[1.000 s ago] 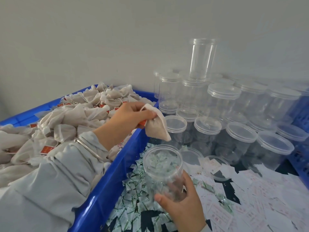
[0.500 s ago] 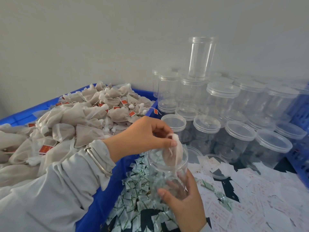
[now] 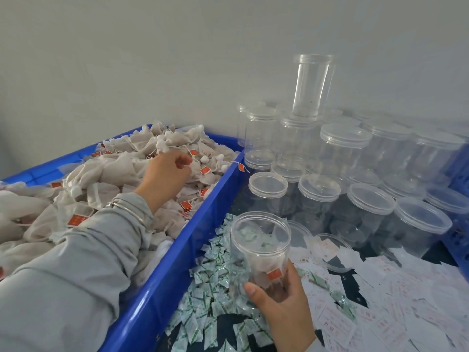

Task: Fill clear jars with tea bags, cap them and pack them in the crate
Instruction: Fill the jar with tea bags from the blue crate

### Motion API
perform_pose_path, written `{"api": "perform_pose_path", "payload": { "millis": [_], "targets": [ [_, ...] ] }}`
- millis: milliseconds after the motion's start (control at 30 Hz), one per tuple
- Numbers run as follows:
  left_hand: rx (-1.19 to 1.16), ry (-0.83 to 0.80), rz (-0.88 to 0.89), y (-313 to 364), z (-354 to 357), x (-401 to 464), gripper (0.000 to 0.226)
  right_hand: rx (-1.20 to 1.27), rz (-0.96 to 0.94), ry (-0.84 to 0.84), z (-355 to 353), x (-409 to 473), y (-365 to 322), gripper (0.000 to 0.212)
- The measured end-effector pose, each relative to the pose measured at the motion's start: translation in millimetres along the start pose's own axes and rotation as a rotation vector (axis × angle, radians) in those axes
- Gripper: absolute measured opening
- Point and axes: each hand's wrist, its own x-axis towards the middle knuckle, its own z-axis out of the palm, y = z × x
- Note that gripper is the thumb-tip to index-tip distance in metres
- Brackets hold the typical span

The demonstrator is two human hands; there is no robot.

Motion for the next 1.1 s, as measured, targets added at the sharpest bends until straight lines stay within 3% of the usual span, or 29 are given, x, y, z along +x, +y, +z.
{"api": "perform_pose_path", "payload": {
  "millis": [100,233,333,433,600,800,1100],
  "targets": [
    [0.130,-0.091,-0.065,-14,9,4,0.034,-0.013,0.005,-0.008,1,0,0,0.100],
    [0.492,-0.198,0.099,-17,21,3,0.042,-0.026,0.007,0.002,1,0,2,0.100],
    [0.740,-0.277,0.097,-18,22,2,0.047,-0.037,0.027,-0.002,0,0,4,0.113],
    [0.781,-0.303,0.105,-17,23,1,0.046,-0.040,0.045,-0.016,1,0,5,0.123],
    [0.649,-0.195,0.098,-15,20,-1,0.036,-0.023,0.045,-0.016,1,0,5,0.123],
    [0.175,0.033,0.062,-9,10,-2,0.042,-0.016,0.042,-0.013,0,1,4,0.122],
    [-0.092,0.015,0.066,17,5,-11,0.024,-0.041,0.029,-0.009,-1,0,2,0.109]
  ]
}}
